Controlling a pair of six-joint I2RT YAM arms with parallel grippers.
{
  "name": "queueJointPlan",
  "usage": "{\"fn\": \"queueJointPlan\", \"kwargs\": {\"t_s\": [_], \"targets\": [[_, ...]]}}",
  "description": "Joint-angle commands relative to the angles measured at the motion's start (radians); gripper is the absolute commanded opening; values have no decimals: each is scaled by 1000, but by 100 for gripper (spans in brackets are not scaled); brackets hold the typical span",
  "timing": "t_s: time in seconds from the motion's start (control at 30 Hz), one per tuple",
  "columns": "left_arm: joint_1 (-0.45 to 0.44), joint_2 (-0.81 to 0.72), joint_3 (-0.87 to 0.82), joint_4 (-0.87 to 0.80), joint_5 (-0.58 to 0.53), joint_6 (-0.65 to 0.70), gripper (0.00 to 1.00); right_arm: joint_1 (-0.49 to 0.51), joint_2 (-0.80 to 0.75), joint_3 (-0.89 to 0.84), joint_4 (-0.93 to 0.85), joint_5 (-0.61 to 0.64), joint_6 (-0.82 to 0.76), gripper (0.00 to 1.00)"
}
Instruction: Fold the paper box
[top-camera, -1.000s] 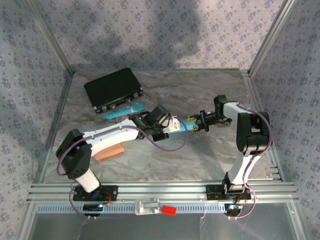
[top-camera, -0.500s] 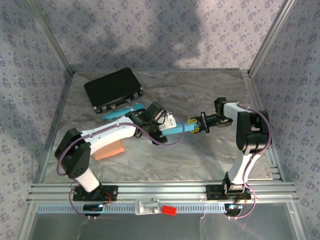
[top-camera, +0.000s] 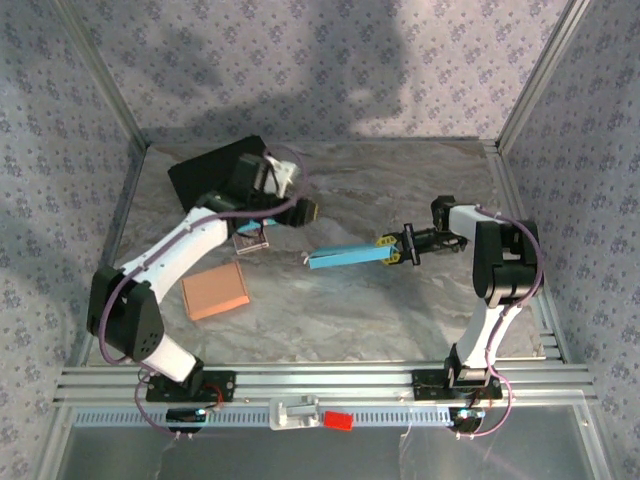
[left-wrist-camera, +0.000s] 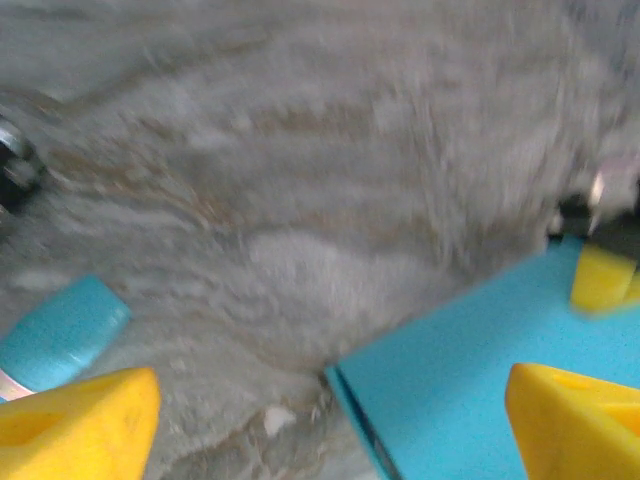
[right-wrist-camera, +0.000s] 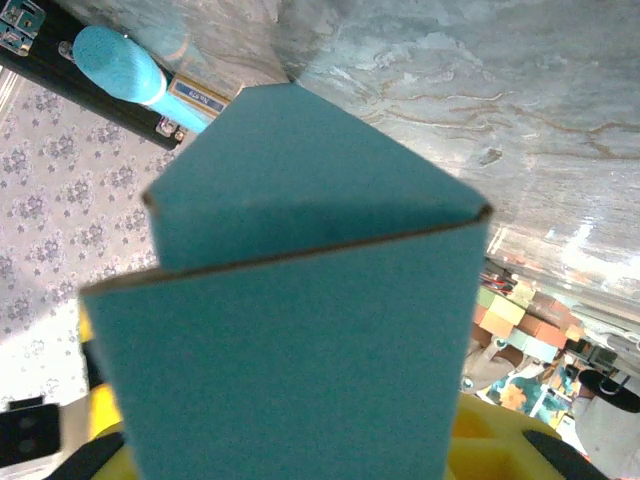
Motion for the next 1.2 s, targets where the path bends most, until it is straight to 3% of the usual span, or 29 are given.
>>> {"fn": "queueJointPlan", "kwargs": {"t_s": [0.0, 0.07, 0.17, 0.23, 0.33, 0.73, 0.9, 1.17], "targets": [[-54, -60, 51, 37, 44, -28, 100, 4, 14, -10, -31, 50, -5, 25], [-129, -118, -22, 96, -8, 122, 100, 4, 14, -11, -25, 52, 0, 25], [-219, -97, 11, -80, 17, 396, 96, 4, 11, -11, -9, 52, 23, 25], [-301, -65, 12, -199, -49, 585, 93, 4, 7, -5, -5, 56, 33, 25], [-369, -45, -42, -210, -172, 738, 95, 4, 10, 1, -7, 57, 38, 24], [-414, 60, -95, -113, -289, 849, 96, 3, 9, 0, 5, 48, 50, 24], [-421, 115, -91, -55, -368, 837, 87, 5, 12, -2, 5, 30, 54, 25], [-423, 155, -44, -51, -367, 802, 66, 5, 11, 13, -25, 11, 39, 26]]}}
